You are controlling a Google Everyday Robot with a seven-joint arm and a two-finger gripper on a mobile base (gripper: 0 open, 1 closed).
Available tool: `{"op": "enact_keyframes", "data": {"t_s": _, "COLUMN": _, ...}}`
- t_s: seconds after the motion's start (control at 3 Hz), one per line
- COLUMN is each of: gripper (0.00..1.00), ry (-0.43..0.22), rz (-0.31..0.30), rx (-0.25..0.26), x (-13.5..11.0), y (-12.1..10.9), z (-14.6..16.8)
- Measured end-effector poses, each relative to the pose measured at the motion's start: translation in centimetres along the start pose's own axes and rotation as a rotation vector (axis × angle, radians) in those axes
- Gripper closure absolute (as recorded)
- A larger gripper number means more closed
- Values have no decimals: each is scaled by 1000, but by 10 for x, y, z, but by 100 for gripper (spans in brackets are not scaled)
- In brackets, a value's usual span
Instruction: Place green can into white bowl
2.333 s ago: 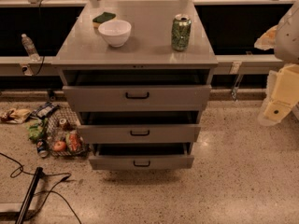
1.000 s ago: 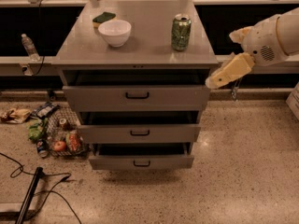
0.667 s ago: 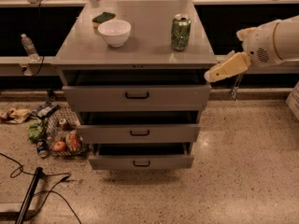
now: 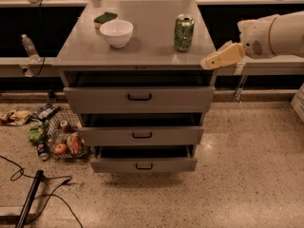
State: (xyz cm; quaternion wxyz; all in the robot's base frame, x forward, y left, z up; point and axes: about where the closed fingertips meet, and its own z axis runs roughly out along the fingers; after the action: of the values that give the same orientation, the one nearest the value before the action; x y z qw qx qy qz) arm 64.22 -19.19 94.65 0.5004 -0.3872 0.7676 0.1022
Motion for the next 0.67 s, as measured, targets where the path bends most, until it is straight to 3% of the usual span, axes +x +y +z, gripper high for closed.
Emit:
{"op": "enact_keyframes", "data": {"t_s": 0.33, "gripper": 0, "ry": -119, "rz": 100, "rx": -17, "x": -13, "y": -25, "z": 39}}
{"op": "enact_keyframes", "data": {"t_s": 0.67, "gripper": 0, "ry": -171, "rz": 159, "rx": -3, "x": -20, "y": -43, "z": 73}}
